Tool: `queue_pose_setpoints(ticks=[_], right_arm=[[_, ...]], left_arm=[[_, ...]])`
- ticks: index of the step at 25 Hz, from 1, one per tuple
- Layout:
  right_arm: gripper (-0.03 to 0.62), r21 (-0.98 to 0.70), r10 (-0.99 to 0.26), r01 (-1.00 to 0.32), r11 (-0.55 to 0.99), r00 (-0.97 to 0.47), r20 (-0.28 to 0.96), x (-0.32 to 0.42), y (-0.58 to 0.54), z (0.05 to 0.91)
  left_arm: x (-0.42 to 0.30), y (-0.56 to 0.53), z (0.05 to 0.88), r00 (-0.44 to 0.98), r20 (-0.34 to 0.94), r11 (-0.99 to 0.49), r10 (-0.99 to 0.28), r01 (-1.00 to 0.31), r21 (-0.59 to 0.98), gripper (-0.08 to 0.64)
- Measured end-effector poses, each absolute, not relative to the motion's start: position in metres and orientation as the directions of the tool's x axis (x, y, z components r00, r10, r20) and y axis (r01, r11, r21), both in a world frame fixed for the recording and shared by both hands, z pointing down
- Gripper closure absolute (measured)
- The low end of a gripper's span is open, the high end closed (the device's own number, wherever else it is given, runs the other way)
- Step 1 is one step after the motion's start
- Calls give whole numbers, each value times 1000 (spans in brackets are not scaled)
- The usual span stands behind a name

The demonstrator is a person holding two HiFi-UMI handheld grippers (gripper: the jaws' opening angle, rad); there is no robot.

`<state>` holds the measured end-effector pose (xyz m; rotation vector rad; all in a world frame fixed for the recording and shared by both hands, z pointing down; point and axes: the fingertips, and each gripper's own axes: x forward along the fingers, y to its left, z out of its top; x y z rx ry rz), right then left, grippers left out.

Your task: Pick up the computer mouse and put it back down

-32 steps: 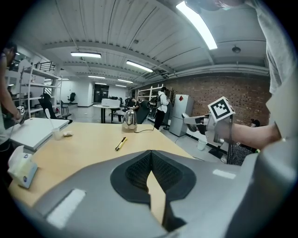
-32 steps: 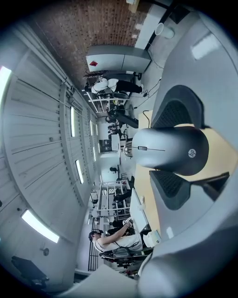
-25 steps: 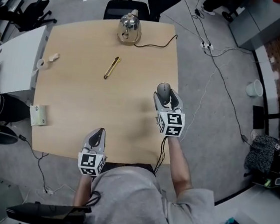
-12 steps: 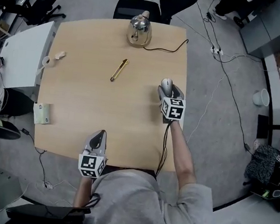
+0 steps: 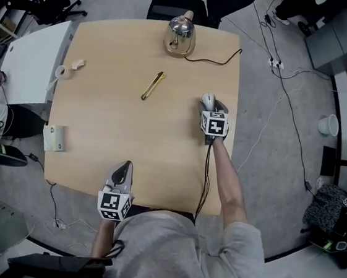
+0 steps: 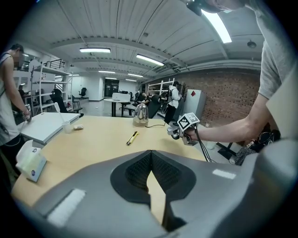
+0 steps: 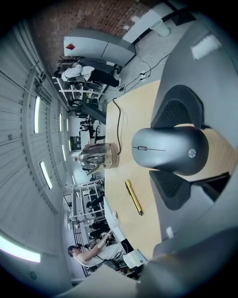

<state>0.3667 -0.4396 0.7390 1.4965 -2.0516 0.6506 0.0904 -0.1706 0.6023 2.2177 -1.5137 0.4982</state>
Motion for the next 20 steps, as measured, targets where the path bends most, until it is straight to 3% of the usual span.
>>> queue_pose_setpoints(ticks=[20], right_arm=[[299, -51, -591, -968, 245, -190, 784, 379, -461, 803]], left_arm=[[86, -169, 609, 323, 527, -307, -786, -944, 121, 540]])
